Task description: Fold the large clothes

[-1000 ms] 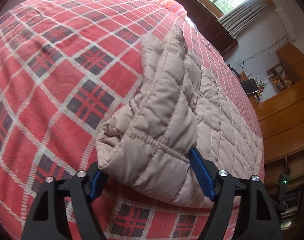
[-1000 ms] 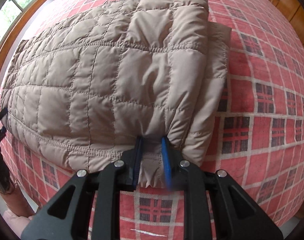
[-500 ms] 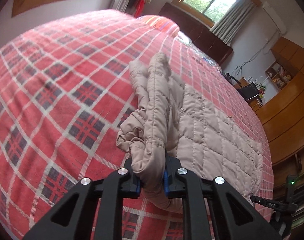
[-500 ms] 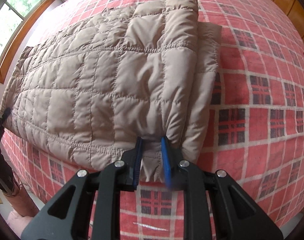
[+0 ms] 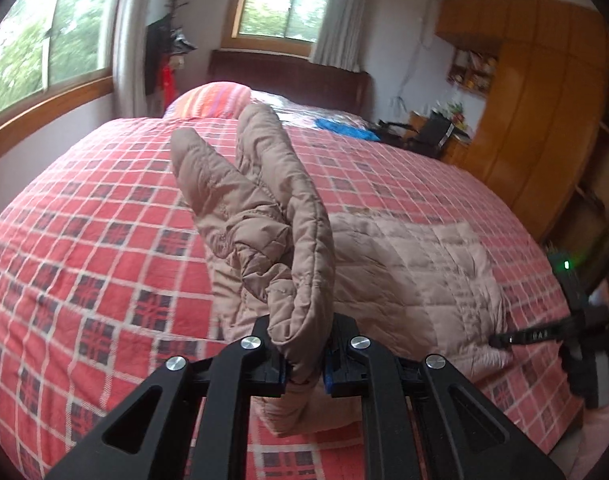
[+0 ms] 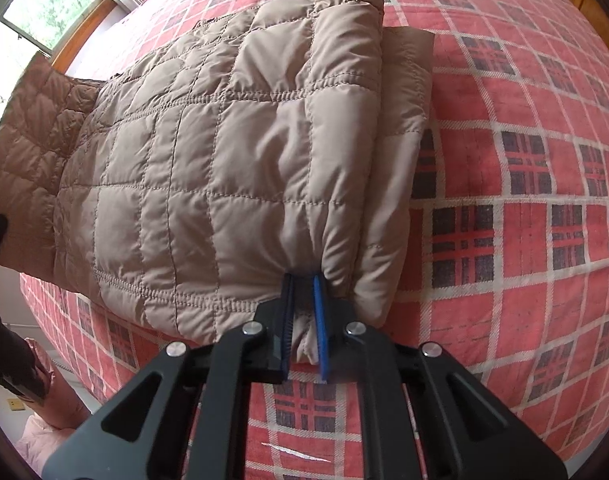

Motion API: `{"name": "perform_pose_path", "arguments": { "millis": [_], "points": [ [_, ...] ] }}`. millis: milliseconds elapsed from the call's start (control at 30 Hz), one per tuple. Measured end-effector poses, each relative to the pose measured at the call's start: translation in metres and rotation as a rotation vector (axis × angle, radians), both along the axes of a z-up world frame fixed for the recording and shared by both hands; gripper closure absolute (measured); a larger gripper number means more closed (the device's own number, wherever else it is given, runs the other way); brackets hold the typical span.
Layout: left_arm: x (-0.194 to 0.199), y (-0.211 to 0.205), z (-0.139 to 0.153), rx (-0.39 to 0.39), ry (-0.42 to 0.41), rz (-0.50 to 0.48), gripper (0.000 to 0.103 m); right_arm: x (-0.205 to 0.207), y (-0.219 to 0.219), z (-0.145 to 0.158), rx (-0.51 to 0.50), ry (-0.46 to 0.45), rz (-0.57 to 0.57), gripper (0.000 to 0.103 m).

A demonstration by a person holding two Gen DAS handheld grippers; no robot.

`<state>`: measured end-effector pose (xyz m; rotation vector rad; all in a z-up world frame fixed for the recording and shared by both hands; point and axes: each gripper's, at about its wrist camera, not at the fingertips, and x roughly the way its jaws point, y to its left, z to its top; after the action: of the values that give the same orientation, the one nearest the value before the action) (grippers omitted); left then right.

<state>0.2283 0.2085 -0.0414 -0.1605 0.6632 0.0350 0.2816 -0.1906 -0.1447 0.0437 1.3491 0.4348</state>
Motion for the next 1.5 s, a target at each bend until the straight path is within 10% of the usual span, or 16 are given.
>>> {"name": "perform_pose_path", "arguments": {
  "millis": [400, 900, 1300, 1500],
  "points": [
    [0.007, -0.059, 0.021, -0.012, -0.039, -0.146, 0.091, 0.002, 0.008, -0.004, 0.008, 0.004, 0.009, 0.095],
    [0.065, -0.107, -0.072, 0.048, 0.226, -0.292, 0.089, -0.002, 0.009, -0.006, 0.012, 0.003, 0.011, 0.095],
    [0.064, -0.111, -0.079, 0.079, 0.226, -0.28, 0.087, 0.001, 0.012, -0.007, 0.008, 0.003, 0.006, 0.095],
    [0.052, -0.121, -0.066, 0.082, 0.194, -0.302, 0.047, 0.002, 0.009, -0.007, 0.013, 0.009, 0.006, 0.095]
  ]
}}
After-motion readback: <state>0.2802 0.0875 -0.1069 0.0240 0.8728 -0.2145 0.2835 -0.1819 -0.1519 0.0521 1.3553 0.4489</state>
